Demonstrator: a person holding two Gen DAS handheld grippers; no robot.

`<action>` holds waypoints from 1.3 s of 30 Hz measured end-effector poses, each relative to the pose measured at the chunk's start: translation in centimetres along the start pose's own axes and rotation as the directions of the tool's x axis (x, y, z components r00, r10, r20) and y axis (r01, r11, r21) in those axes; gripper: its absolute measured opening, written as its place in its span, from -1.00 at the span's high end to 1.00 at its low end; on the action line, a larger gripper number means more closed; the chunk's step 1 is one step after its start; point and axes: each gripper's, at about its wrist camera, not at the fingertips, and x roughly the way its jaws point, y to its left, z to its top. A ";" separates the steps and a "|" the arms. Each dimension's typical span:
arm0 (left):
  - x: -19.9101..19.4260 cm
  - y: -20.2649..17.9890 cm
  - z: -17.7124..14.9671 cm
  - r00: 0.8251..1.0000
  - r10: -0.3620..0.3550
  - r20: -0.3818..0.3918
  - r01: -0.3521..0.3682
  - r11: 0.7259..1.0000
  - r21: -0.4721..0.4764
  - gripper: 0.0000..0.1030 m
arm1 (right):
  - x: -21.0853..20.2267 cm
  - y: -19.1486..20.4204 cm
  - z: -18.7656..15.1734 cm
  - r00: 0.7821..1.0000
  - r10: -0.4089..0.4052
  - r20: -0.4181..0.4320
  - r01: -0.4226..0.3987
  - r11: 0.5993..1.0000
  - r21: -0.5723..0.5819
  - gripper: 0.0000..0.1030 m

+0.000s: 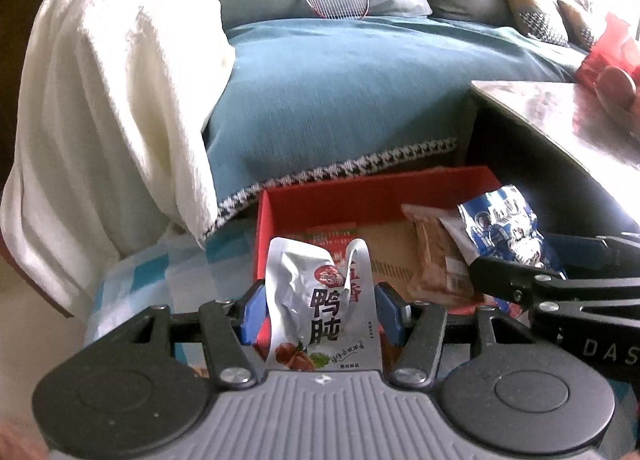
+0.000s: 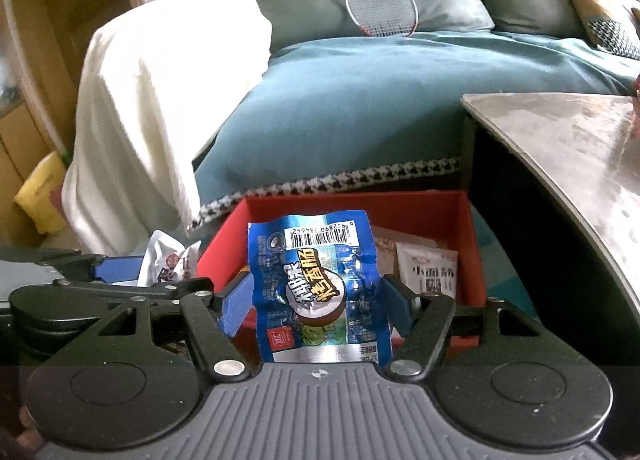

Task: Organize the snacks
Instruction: 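Carry both packets over the red box and open both tools inside it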

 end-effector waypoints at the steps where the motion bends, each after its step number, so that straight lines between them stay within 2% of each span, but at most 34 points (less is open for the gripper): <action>1: 0.2 0.0 0.2 1.000 0.002 0.003 -0.002 1.000 0.000 0.03 | 0.2 0.0 0.1 1.000 -0.003 0.005 0.003 1.000 0.003 -0.45; 19: 3.6 -0.6 2.5 1.000 0.029 0.009 -0.029 1.000 0.006 0.03 | 2.8 -2.2 2.2 0.998 -0.057 0.037 0.055 0.997 0.053 -0.45; 39: 9.1 -1.2 3.5 0.997 0.061 -0.040 -0.060 0.998 0.028 0.03 | 8.8 -4.9 2.3 0.991 -0.119 -0.054 0.123 0.989 0.081 -0.45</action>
